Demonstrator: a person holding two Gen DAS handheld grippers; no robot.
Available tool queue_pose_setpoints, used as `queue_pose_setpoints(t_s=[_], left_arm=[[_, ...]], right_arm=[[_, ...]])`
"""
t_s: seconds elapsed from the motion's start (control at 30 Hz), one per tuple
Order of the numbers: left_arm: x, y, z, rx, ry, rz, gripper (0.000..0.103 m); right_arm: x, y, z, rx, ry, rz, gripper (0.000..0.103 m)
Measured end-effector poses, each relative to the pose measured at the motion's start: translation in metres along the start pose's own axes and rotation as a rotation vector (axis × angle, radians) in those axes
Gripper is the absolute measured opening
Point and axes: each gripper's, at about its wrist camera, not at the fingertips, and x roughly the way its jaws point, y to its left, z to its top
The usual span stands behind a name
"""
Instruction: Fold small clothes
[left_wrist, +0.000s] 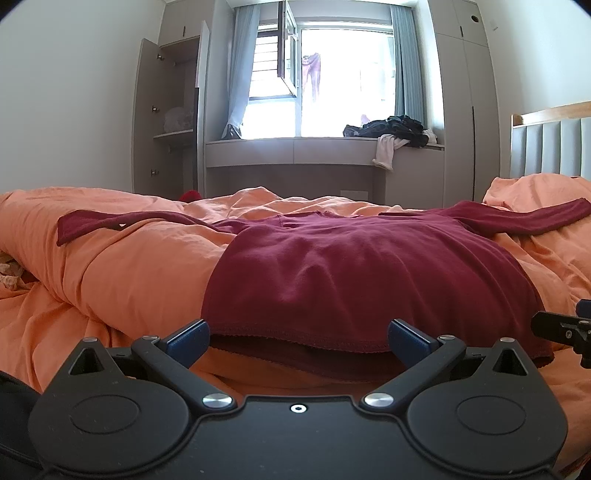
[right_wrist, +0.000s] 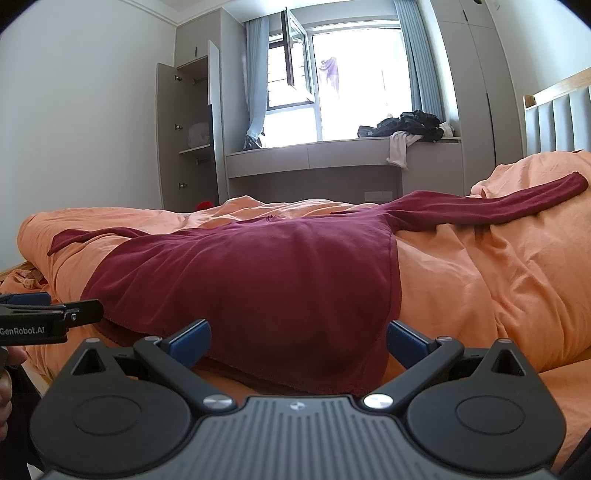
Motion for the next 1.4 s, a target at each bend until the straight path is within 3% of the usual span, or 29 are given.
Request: queue_pose_setpoints(t_s=[1.4], left_arm=[[-0.0010, 0.0022, 0.0001, 0.002, 0.000, 0.013, 0.103]], right_arm=[[-0.0019, -0.0018, 0.0003, 0.007, -0.006, -0.001, 0.103]])
